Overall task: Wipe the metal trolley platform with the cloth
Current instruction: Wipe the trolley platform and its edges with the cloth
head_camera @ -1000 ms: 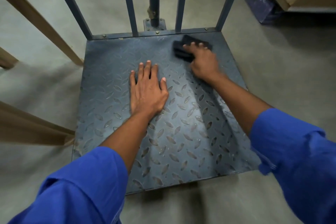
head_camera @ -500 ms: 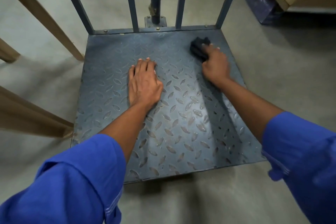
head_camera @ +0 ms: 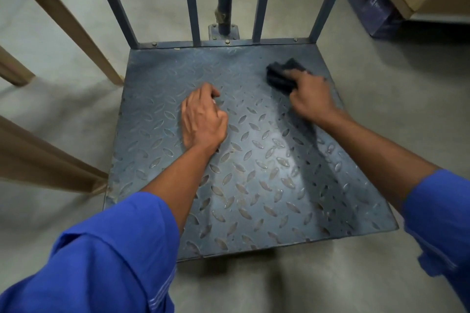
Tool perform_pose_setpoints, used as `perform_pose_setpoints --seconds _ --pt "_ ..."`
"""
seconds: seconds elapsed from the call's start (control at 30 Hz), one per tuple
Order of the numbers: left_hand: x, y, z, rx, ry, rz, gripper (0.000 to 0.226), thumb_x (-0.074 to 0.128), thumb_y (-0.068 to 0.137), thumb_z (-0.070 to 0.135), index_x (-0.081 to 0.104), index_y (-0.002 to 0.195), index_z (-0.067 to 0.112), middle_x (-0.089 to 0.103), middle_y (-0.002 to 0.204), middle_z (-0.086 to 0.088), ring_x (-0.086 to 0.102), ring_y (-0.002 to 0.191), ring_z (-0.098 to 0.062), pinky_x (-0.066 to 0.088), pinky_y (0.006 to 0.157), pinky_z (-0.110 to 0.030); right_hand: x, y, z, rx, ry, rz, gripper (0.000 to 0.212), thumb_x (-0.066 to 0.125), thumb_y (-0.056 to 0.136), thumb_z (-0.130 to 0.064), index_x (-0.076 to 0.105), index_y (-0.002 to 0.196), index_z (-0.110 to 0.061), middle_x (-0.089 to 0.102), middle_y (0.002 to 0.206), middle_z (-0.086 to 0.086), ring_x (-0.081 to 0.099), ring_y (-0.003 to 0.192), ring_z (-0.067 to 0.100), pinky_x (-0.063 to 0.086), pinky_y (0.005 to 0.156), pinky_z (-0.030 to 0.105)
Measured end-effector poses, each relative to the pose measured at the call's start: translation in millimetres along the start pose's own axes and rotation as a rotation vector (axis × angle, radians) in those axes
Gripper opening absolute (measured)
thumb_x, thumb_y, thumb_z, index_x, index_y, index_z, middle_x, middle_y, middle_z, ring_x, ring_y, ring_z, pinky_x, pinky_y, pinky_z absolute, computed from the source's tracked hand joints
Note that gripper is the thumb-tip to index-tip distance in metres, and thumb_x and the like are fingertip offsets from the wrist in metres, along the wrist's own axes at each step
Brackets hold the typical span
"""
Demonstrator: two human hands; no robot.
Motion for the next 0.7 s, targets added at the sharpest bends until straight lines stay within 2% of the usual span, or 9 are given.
perform_pose_setpoints --seconds 0.07,0.13,0.2,0.27,0.37,0.47,0.53,0.63,0.7 --pt "2 1 -1 0.022 0.001 -0.005 0.035 0.051 0.086 0.001 0.063 0.115 0.016 0.067 0.113 -0.002 0.056 0.108 -0.021 0.04 0.106 -0.041 15 -35 -28 -0.138 -0.021 -0.128 0.067 0.05 0.091 0.002 0.046 0.155 -0.018 0.05 0.153 0.019 0.051 0.135 0.044 0.045 0.111 0.054" --pt "7 3 -3 0.045 0.041 -0.051 0.042 0.053 0.086 0.002 0.064 0.123 0.017 0.067 0.128 -0.004 0.056 0.127 -0.026 0.033 0.115 -0.041 15 -68 -50 -0.326 0.088 -0.135 0.059 0.051 0.09 0.002 0.058 0.145 -0.019 0.065 0.137 0.016 0.063 0.12 0.039 0.052 0.1 0.047" --pt "13 6 -6 0.085 0.145 -0.135 0.052 0.054 0.091 0.009 0.057 0.142 0.018 0.053 0.155 -0.006 0.037 0.151 -0.026 0.017 0.127 -0.045 1 -73 -52 -0.348 0.192 -0.126 0.052 0.053 0.088 0.002 0.068 0.131 -0.022 0.076 0.113 0.013 0.069 0.102 0.035 0.052 0.083 0.035" --pt "21 9 -10 0.116 0.279 -0.227 0.062 0.049 0.098 0.022 0.038 0.159 0.022 0.028 0.172 -0.002 0.014 0.161 -0.024 0.003 0.131 -0.049 -17 -52 -35 -0.211 0.198 0.003 0.048 0.053 0.09 0.002 0.066 0.13 -0.021 0.075 0.109 0.016 0.068 0.099 0.036 0.048 0.077 0.034" --pt "31 11 -14 0.133 0.424 -0.305 0.063 0.029 0.108 0.038 0.014 0.168 0.027 0.003 0.176 0.001 -0.003 0.163 -0.025 -0.004 0.129 -0.058 -30 -20 -6 -0.065 0.001 0.125 0.051 0.051 0.092 0.002 0.059 0.138 -0.017 0.069 0.114 0.022 0.062 0.102 0.042 0.052 0.083 0.046" --pt "36 11 -15 0.12 0.502 -0.375 0.063 0.015 0.11 0.047 0.0 0.168 0.029 -0.009 0.176 0.001 -0.011 0.162 -0.026 -0.008 0.127 -0.062 -14 -22 -9 -0.002 -0.1 -0.064 0.057 0.05 0.093 -0.001 0.054 0.147 -0.019 0.063 0.128 0.023 0.058 0.117 0.046 0.049 0.102 0.056" --pt "35 10 -15 0.119 0.522 -0.397 0.063 0.012 0.11 0.049 -0.004 0.168 0.029 -0.012 0.175 0.001 -0.014 0.161 -0.026 -0.008 0.127 -0.062 0 -49 -27 -0.079 -0.086 -0.129 0.064 0.049 0.092 0.0 0.049 0.152 -0.022 0.057 0.14 0.022 0.056 0.122 0.046 0.046 0.106 0.056" --pt "32 7 -14 0.123 0.532 -0.39 0.062 0.009 0.11 0.049 -0.005 0.168 0.029 -0.011 0.176 0.001 -0.013 0.161 -0.027 -0.009 0.127 -0.062 -5 -91 -47 -0.326 0.031 -0.171 0.056 0.052 0.092 -0.003 0.06 0.14 -0.03 0.07 0.124 0.014 0.064 0.108 0.04 0.053 0.093 0.046" --pt "32 6 -13 0.113 0.531 -0.412 0.062 0.009 0.11 0.049 -0.005 0.168 0.029 -0.012 0.176 0.001 -0.013 0.161 -0.027 -0.009 0.127 -0.062 -21 -86 -37 -0.312 0.133 -0.116 0.046 0.054 0.091 -0.003 0.066 0.129 -0.026 0.076 0.108 0.014 0.068 0.098 0.039 0.055 0.082 0.04"
Point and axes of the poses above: each hand's wrist, its own y-axis towards the middle knuckle, its own x-axis out of the palm, z = x × y, the point moved 4 cm from there along y, towards the middle knuckle
